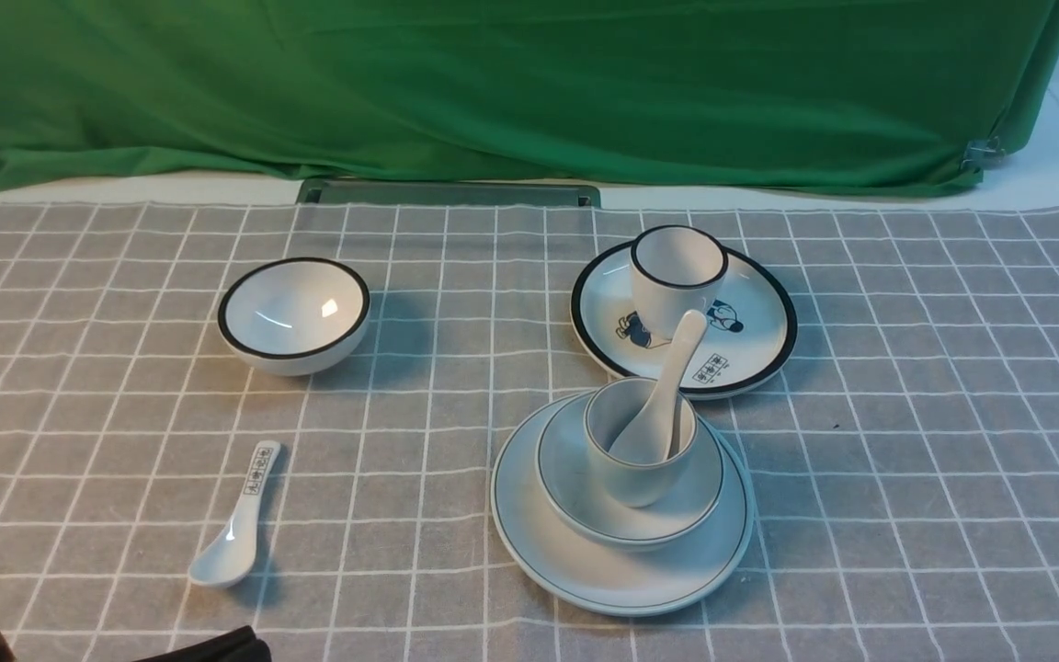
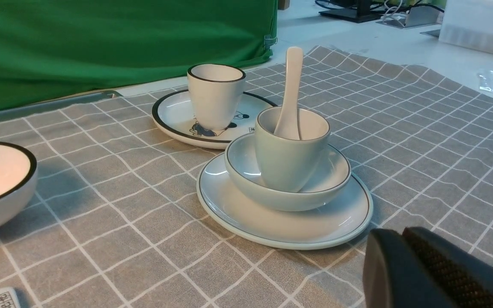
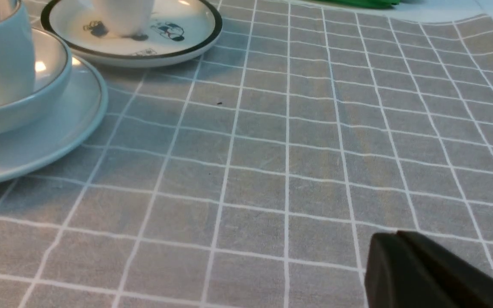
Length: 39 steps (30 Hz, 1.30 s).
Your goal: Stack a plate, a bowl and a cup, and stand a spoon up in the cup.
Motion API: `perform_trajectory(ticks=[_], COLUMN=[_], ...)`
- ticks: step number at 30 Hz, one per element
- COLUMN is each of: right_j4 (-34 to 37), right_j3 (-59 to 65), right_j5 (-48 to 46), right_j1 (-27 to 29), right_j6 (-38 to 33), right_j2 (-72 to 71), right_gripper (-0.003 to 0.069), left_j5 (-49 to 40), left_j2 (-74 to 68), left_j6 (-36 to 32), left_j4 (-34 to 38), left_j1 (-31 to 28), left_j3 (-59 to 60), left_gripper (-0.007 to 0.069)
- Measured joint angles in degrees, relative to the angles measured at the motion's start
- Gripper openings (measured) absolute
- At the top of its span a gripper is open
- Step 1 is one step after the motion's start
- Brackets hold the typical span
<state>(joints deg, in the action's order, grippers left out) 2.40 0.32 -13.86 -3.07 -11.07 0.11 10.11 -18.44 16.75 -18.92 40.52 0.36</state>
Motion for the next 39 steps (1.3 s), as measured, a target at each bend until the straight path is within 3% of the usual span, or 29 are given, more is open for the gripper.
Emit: perform_trajectory(ticks=[21, 25, 30, 36, 37, 38, 39], right_j4=[0.0, 0.0, 0.0, 0.0, 0.0, 0.0, 0.0], right_j3=[0.0, 0.0, 0.0, 0.0, 0.0, 0.0, 0.0], right_j5=[0.0, 0.0, 0.0, 0.0, 0.0, 0.0, 0.0], right_j1=[0.0, 0.0, 0.0, 0.0, 0.0, 0.0, 0.0], right_j6=[0.0, 0.0, 0.0, 0.0, 0.0, 0.0, 0.0], right_j2=[0.0, 0.0, 0.0, 0.0, 0.0, 0.0, 0.0], right_gripper=[0.0057, 0.0069, 0.0082, 0.0087, 0.0087, 0.0089, 0.0089], left_j5=[1.0, 1.9, 2.5, 2.3, 2.3, 0.2, -0.2], left_j2=[0.0, 0.6, 2.8, 7.2, 7.2, 9.5, 9.7], left_j6=[-0.8, -8.5, -18.4, -20.0, -20.0, -20.0, -20.0], left_j4=[0.1, 8.8, 17.6, 20.4, 20.4, 21.2, 21.4], left_j1=[0.0, -0.7, -7.9, -24.2, -24.2, -29.8, -30.4], left_j3=[0.0, 0.0, 0.0, 0.0, 0.0, 0.0, 0.0], left_gripper=[0.0013, 0.0013, 0.0013, 0.0013, 0.0013, 0.0013, 0.0013])
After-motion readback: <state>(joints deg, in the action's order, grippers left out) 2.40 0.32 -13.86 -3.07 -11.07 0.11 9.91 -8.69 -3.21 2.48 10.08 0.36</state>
